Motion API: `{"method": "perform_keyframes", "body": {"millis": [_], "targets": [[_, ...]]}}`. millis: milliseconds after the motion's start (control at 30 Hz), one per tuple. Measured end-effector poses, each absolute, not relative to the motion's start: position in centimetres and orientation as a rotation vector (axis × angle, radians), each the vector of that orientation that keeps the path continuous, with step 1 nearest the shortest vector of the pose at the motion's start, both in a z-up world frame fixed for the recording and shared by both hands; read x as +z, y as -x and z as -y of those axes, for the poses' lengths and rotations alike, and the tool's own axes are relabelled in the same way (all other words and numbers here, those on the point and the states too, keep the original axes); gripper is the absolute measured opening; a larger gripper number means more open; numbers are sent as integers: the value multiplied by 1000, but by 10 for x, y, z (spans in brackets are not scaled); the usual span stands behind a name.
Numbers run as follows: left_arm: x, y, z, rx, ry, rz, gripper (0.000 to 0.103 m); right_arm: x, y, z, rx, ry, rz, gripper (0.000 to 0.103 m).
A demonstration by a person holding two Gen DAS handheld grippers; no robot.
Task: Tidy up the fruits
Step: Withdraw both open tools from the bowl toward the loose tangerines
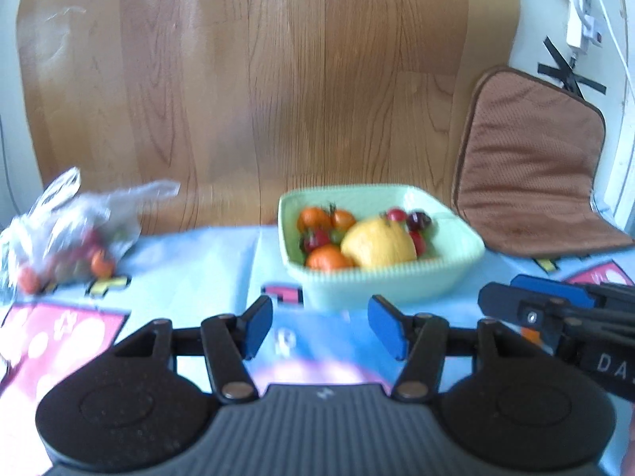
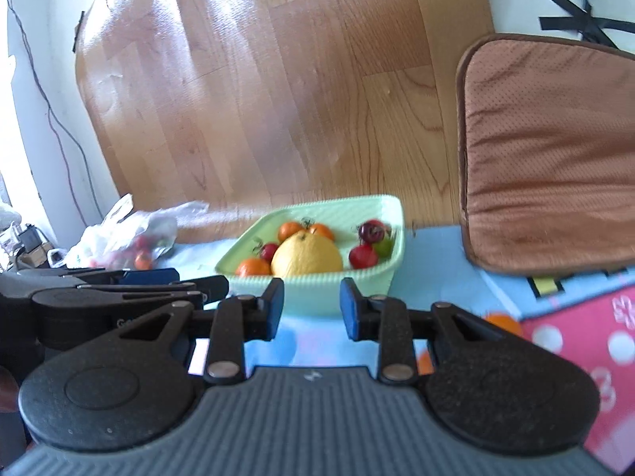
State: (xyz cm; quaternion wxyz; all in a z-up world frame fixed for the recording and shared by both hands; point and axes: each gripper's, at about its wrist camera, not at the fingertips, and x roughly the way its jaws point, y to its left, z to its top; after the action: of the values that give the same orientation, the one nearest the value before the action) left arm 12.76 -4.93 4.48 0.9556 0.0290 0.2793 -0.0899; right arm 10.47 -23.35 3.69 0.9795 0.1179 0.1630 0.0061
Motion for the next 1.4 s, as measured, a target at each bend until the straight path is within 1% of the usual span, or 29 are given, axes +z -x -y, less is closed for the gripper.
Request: {"method": "perform_keyframes", "body": {"millis": [367, 633, 700, 1133, 1400], "targets": [[14, -67, 49, -170, -60, -613, 55, 11, -50, 217, -3, -251, -375, 35], [6, -39, 50, -152, -74, -593, 55, -3, -26, 210, -13, -253, -392, 36], [6, -35, 50, -150, -78, -587, 55, -6, -22, 209, -19, -251, -392, 46], [5, -24, 53, -163, -96, -555, 56, -9, -9, 208, -24, -242, -342, 46], [6, -17, 53, -181, -91, -514, 58, -9, -6, 210, -12, -270, -335, 47]]}}
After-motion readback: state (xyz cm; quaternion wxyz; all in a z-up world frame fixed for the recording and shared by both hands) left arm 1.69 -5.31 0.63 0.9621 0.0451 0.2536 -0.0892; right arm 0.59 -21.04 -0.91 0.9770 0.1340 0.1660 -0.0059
